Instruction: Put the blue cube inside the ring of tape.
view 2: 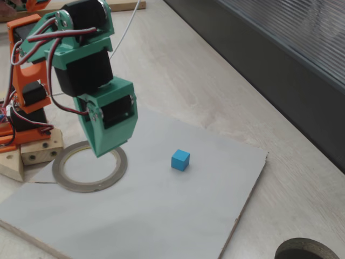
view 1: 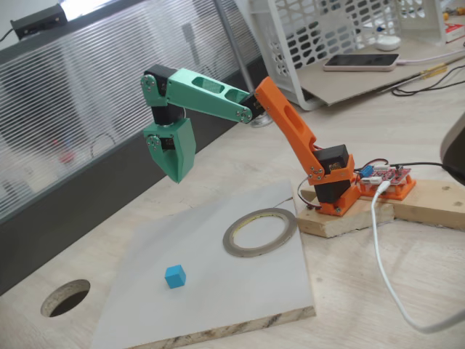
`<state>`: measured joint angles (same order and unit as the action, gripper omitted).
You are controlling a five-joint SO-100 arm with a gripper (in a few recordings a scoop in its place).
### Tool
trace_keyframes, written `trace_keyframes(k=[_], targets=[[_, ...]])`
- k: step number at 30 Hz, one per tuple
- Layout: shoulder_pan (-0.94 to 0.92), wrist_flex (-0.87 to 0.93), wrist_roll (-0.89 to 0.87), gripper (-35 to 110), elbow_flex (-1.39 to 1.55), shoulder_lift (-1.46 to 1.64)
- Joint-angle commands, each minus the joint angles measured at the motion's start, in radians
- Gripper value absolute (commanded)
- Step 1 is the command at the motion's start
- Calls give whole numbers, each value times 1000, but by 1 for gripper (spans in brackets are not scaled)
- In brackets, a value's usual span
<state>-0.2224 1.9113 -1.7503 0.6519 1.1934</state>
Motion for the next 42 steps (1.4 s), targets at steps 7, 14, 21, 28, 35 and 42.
trace_keyframes(k=[7,14,21,28,35,42], targets=[[-195,100,-12,0,1252,446],[-190,100,-12,0,1252,446],[-190,100,-12,0,1252,446],[-187,100,-5,0,1238,448],[-187,100,-5,0,1236,448],[-187,100,-5,0,1236,462]])
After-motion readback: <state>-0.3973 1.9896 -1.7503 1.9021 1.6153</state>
